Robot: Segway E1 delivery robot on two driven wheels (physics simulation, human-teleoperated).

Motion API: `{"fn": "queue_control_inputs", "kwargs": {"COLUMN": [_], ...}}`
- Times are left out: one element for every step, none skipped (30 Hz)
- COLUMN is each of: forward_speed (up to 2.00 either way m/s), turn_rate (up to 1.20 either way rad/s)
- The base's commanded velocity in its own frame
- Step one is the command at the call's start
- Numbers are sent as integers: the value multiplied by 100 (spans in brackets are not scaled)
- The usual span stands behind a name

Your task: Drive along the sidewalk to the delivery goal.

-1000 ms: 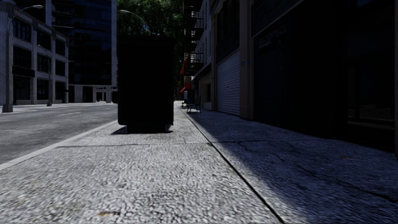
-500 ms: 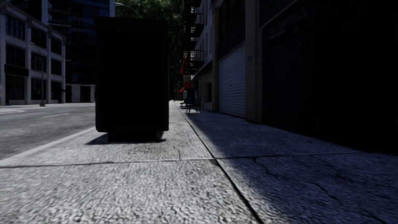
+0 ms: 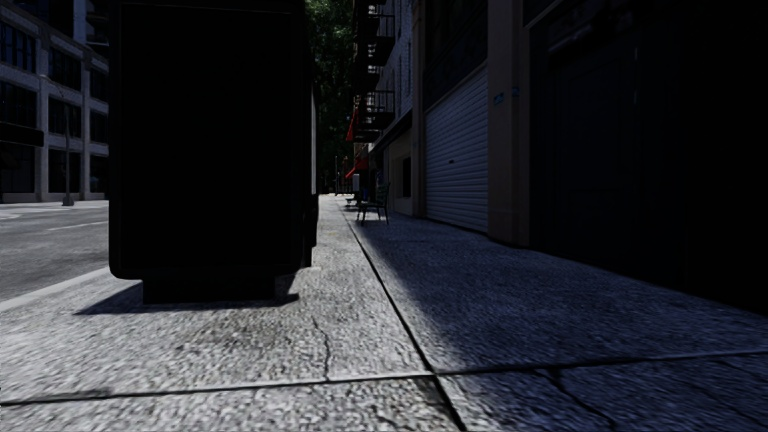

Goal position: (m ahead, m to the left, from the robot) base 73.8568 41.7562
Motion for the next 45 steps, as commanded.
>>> {"fn": "queue_control_inputs", "kwargs": {"forward_speed": [200,200,200,200,200,200,200,200,200,200,200,200,200,200,200,200,200,200,200,200,200,200,200,200,200,200,200,200,200,200,200,200,200,200,200,200,200,200,200,200,200,200,200,200,200], "turn_rate": [0,0,0,0,0,0,0,0,0,0,0,0,0,0,0,0,0,0,0,0,0,0,0,0,0,0,0,0,0,0,0,0,0,12,19,22,26,26,28,28,28,28,28,28,28]}}
